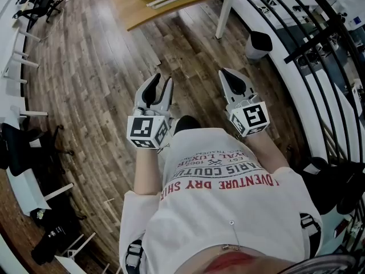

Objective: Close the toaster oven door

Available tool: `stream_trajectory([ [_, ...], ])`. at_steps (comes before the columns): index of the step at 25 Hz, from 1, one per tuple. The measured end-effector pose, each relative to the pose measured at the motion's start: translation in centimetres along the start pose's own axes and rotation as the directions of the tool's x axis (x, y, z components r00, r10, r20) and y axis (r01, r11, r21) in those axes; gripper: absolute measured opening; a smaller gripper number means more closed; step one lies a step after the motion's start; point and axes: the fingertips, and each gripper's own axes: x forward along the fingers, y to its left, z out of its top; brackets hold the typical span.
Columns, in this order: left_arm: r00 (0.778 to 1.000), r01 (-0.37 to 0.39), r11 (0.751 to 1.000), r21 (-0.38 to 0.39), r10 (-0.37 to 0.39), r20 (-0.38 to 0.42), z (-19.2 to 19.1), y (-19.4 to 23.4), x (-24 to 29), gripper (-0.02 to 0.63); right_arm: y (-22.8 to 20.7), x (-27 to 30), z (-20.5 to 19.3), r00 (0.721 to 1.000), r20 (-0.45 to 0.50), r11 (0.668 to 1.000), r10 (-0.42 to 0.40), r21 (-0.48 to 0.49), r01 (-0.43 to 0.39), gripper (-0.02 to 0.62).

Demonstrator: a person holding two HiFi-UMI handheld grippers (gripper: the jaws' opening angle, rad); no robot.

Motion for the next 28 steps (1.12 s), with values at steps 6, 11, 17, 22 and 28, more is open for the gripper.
stream_trajectory([
  [6, 1.0, -0.012, 1.0, -0.003, 0.012, -0.029, -0.8, 0.3, 1.3, 0.167, -1.3, 0.4, -0.9, 1.0, -0.023, 1.0, -0.01, 0.019, 0.011, -0.014],
  [11, 0.998, -0.027, 1.0, -0.005, 0.027, -0.054, -0.9, 2.2, 3.0, 0.167, -2.7, 2.5, -1.4, 0.999, -0.038, 0.999, -0.021, 0.046, 0.023, -0.014],
  [17, 0.998, -0.024, 1.0, -0.007, 0.023, -0.063, -1.1, 6.5, 7.6, 0.167, -5.3, 8.1, -2.3, 0.997, -0.063, 0.998, -0.036, 0.043, 0.039, -0.014],
  [22, 0.998, -0.018, 1.0, -0.014, 0.017, -0.069, -0.6, 12.1, 12.7, 0.167, -7.9, 15.4, -1.9, 0.996, -0.075, 0.998, -0.048, 0.037, 0.051, -0.014],
  [28, 0.996, -0.009, 1.0, -0.017, 0.007, -0.087, 0.6, 20.8, 19.2, 0.167, -10.5, 25.7, -1.1, 0.993, -0.1, 0.998, -0.06, 0.022, 0.062, -0.014],
])
